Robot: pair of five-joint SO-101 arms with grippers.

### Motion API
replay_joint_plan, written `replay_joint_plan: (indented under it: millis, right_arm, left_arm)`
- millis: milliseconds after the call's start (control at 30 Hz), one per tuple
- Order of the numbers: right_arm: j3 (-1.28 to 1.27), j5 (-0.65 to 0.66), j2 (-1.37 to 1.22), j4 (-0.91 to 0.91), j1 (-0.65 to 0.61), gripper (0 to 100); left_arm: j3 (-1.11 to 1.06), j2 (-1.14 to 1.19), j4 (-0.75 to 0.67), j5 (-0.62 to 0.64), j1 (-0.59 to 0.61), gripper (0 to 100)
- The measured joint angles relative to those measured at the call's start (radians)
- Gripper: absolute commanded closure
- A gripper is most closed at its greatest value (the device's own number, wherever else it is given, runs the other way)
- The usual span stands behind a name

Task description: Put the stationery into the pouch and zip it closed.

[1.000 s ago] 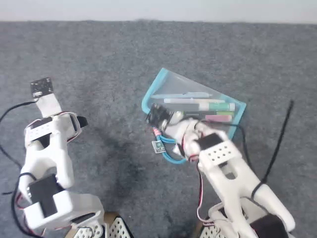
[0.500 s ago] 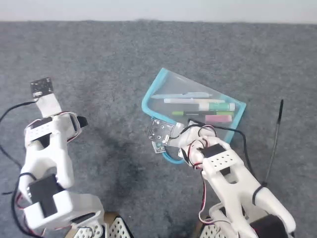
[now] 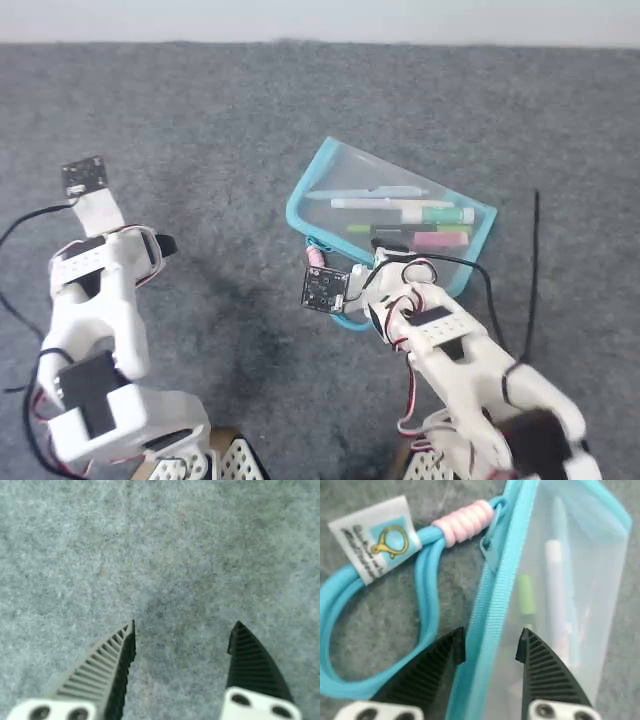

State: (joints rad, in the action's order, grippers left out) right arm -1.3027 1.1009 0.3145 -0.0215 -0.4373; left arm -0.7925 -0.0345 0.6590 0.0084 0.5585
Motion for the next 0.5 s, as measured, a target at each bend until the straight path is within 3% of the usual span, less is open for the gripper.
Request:
replay_joint_plan:
  millis: [500]
  right_arm:
    - [0.000,0.000,-0.071,-0.137,0.054,87.5]
  left_arm:
    - [0.000,0.000,0.000,0.000,-0.002,72]
